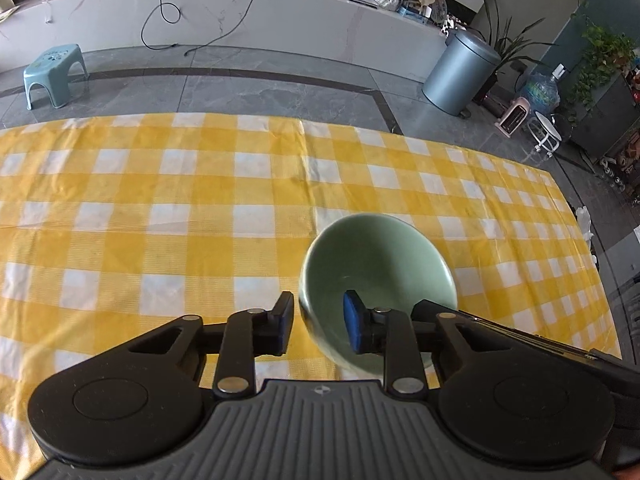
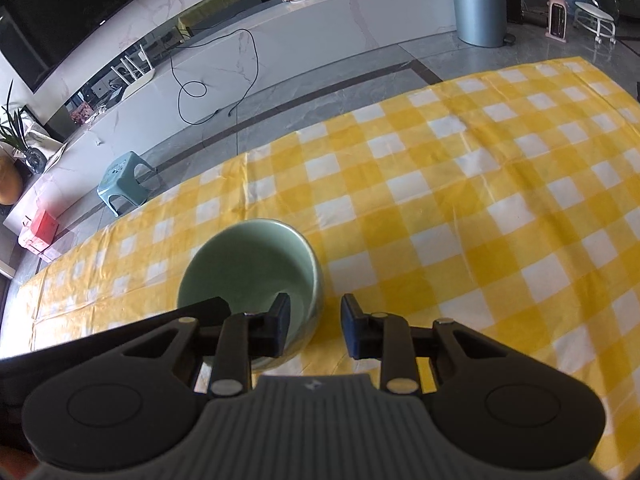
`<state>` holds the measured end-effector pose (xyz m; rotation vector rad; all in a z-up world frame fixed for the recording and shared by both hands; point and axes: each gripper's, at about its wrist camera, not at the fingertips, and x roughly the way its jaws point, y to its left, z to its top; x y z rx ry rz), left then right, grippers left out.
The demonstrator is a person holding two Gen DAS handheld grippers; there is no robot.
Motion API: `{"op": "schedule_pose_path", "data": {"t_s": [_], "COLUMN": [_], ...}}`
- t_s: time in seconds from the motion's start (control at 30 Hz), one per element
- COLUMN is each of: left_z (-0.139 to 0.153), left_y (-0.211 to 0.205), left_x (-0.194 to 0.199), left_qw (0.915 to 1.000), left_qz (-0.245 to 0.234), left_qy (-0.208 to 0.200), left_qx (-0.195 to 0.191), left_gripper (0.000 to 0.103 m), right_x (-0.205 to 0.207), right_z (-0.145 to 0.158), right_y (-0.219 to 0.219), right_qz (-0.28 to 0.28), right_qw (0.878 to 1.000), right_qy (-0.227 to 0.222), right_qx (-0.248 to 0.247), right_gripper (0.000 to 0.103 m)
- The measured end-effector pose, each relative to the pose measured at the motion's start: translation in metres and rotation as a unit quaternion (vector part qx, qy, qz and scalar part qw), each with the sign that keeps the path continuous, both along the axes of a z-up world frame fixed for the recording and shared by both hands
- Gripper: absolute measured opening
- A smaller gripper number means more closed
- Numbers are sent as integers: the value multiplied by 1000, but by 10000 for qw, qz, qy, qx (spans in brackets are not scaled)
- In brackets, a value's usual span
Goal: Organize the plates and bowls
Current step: 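Move both tools to the pale green bowl and close on its rim, then lift the pale green bowl with both tools and carry it over the nested bowls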
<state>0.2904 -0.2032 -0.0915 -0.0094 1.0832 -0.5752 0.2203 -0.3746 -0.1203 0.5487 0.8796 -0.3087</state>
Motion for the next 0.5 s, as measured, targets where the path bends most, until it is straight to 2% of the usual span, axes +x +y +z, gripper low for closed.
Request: {"op": "schedule_pose_path", "data": {"t_s": [0.17, 0.27, 0.5], "left_z": [-7, -8, -2], "left_y": [-4, -3, 4], "left_x": [3, 4, 2], "left_qw": [9999, 9999, 9999], "left_qz": [9, 3, 43], "left_qy": [-86, -80, 44], "left_qx": [138, 87, 90], "left_gripper": [16, 16, 10], "right_x": [3, 5, 0], "right_z": [-11, -13, -11], "right_y": [-4, -4, -2], "right_qz": [-1, 48, -45], "right_qw": [9999, 9996, 9996], "right_qy": [-45, -90, -32], "right_qx": [159, 248, 277], "right_gripper": [21, 16, 10]}}
